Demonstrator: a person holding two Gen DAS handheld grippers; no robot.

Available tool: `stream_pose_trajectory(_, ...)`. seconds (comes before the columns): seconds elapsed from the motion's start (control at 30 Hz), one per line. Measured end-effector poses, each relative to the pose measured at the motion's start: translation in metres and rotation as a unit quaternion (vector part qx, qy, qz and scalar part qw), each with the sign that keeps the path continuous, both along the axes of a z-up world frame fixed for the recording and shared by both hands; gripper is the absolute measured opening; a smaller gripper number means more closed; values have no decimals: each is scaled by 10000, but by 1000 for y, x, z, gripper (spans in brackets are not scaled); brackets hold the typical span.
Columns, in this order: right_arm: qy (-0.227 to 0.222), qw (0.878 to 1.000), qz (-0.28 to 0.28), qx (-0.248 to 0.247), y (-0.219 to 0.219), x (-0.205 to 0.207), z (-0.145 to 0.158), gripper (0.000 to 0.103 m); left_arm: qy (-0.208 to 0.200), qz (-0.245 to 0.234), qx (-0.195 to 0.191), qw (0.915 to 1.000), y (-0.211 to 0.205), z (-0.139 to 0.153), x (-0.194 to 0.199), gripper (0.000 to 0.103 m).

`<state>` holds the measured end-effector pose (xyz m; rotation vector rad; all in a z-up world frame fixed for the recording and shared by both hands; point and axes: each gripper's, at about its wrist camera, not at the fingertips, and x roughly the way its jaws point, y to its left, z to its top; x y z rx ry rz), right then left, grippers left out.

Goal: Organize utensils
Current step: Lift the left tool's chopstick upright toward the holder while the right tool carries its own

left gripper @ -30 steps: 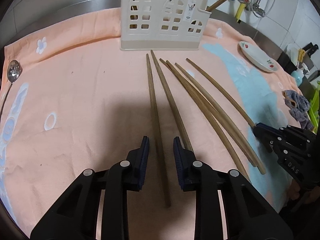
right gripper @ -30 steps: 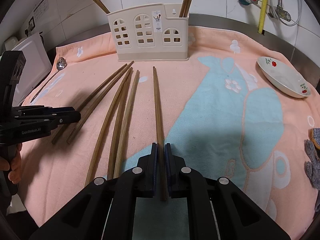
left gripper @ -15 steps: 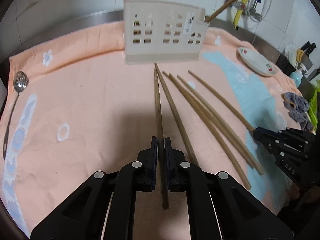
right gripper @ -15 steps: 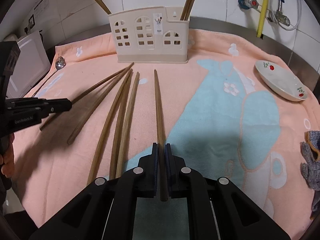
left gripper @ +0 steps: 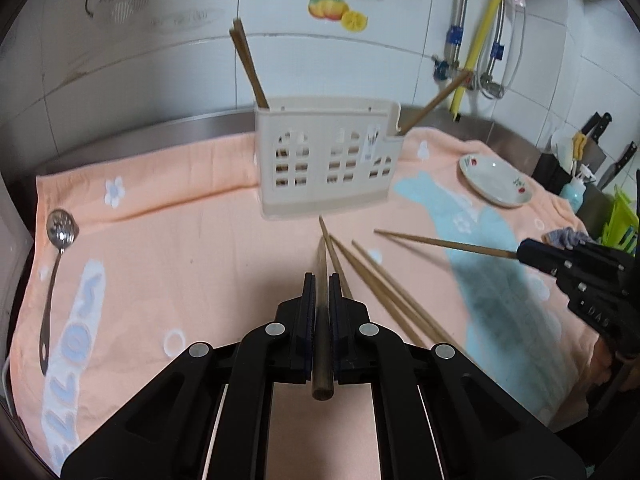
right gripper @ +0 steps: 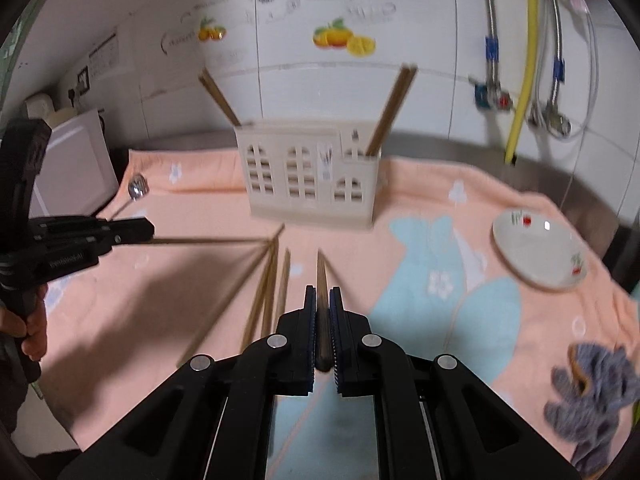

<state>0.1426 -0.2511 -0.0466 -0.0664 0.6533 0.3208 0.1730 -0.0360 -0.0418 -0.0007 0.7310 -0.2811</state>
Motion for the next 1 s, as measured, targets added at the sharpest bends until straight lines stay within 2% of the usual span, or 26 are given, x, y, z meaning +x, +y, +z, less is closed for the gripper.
stream_pose_trajectory(0.17, -176, 9998, 123, 45, 4, 18, 26, 6, -179, -81, 47, 9998, -1, 14, 9, 5)
stream_pose_trajectory(0.4, -273, 9992, 238, 145, 8, 29, 46, 6, -373, -257, 29, 9990, -5, 28, 12, 6)
stream_pose_trajectory(1.0, -326, 9990, 297, 107, 11, 27, 48, 6, -564, -372, 11, 9977, -6, 40, 10, 5)
